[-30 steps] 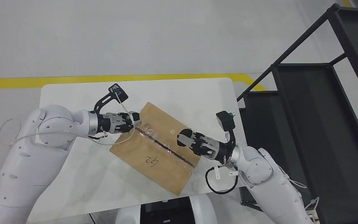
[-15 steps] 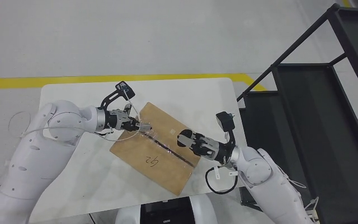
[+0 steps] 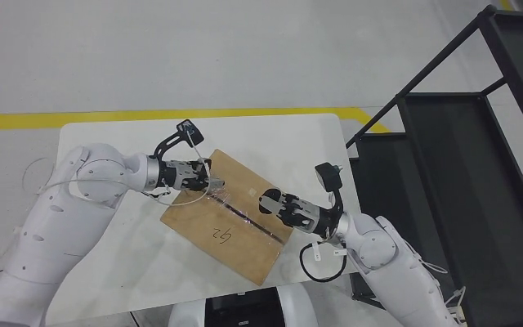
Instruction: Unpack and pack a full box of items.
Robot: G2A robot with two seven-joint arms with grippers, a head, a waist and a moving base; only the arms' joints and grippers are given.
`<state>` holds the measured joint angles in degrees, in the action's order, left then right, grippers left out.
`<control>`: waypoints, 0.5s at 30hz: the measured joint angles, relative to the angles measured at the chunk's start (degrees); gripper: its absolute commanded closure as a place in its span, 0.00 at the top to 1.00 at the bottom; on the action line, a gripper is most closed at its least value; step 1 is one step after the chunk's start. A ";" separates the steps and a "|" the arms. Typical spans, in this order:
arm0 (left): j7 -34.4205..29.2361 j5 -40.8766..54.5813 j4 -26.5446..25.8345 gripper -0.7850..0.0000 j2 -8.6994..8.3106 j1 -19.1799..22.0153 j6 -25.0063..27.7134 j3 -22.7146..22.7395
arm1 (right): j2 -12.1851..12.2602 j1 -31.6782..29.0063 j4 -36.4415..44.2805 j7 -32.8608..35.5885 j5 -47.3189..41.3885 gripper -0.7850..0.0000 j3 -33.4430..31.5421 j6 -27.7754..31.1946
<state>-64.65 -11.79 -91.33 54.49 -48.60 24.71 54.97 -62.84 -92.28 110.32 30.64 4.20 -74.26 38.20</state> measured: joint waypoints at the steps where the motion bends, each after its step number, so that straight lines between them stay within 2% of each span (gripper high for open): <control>1: -0.06 -0.02 0.29 0.48 0.05 0.12 -0.08 -0.19 | 0.01 -0.02 -0.01 -0.07 0.01 0.00 0.02 -0.03; 9: 0.18 -0.85 1.50 0.50 0.29 0.79 -1.14 -1.05 | 0.15 -0.46 0.22 -0.63 0.55 0.00 0.05 -0.13; 13: -0.03 -0.52 1.98 0.47 0.30 0.77 -1.03 -1.18 | 0.21 -0.60 0.39 -0.89 0.76 0.00 0.11 -0.21; 14: -0.10 -0.51 2.18 0.44 0.35 0.83 -1.05 -1.35 | 0.23 -0.64 0.44 -1.03 0.83 0.00 0.11 -0.21; 15: -0.17 -0.49 2.35 0.34 0.39 0.89 -1.09 -1.51 | 0.24 -0.68 0.47 -1.12 0.90 0.00 0.12 -0.21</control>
<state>-64.82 -12.28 -88.99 54.88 -47.71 23.61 53.46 -62.60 -92.96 110.80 29.52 5.09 -74.14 37.99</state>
